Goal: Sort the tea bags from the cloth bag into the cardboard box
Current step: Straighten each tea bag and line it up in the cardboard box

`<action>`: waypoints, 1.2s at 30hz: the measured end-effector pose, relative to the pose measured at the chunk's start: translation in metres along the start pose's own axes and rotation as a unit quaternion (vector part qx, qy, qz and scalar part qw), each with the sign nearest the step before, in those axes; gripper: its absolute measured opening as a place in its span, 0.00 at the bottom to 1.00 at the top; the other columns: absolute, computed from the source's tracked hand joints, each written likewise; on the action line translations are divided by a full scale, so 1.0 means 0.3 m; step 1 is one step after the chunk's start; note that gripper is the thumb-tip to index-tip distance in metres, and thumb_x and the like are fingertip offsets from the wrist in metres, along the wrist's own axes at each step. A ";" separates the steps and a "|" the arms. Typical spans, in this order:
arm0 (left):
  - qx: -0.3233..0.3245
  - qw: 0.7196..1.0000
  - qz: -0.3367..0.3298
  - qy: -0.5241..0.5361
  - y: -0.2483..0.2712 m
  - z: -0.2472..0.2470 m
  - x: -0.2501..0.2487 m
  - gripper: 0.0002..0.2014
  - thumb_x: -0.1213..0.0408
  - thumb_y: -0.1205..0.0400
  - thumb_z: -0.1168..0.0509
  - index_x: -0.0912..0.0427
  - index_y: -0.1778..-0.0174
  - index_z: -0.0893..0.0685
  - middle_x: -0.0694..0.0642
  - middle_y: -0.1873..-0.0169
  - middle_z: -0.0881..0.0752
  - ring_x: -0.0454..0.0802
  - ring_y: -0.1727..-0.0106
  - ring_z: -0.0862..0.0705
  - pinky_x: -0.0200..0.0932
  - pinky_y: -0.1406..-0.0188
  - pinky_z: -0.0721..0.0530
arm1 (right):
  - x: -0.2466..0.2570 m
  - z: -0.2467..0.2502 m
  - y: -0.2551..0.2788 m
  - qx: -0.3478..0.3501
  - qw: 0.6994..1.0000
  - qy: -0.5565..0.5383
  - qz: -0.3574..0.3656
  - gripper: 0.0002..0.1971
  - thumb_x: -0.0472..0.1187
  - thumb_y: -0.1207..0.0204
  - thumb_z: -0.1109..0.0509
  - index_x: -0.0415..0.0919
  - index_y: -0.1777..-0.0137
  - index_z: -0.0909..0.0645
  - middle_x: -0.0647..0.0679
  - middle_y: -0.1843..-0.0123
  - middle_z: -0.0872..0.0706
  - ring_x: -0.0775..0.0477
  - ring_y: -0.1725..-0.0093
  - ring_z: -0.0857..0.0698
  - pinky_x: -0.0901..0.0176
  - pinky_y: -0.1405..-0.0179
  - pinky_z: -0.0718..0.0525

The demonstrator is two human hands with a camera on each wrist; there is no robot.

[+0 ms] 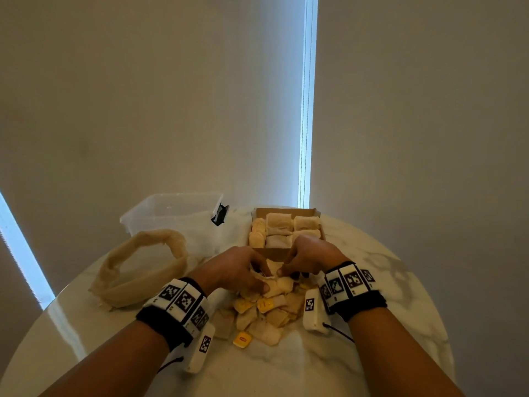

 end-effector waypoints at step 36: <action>0.012 0.996 0.055 0.063 0.045 0.054 0.050 0.20 0.61 0.24 0.16 0.46 0.37 0.10 0.50 0.35 0.13 0.48 0.45 0.12 0.40 0.54 0.14 | -0.012 0.037 0.109 0.035 0.987 -0.136 0.079 0.06 0.44 0.15 0.23 0.53 0.42 0.06 0.52 0.43 0.07 0.48 0.42 0.09 0.62 0.48 0.08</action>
Point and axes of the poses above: each hand's wrist, its own y-axis away from the middle knuckle, its own z-axis out of the back of the hand, x = y × z, the point moved 4 cm from there along -y, towards the middle knuckle
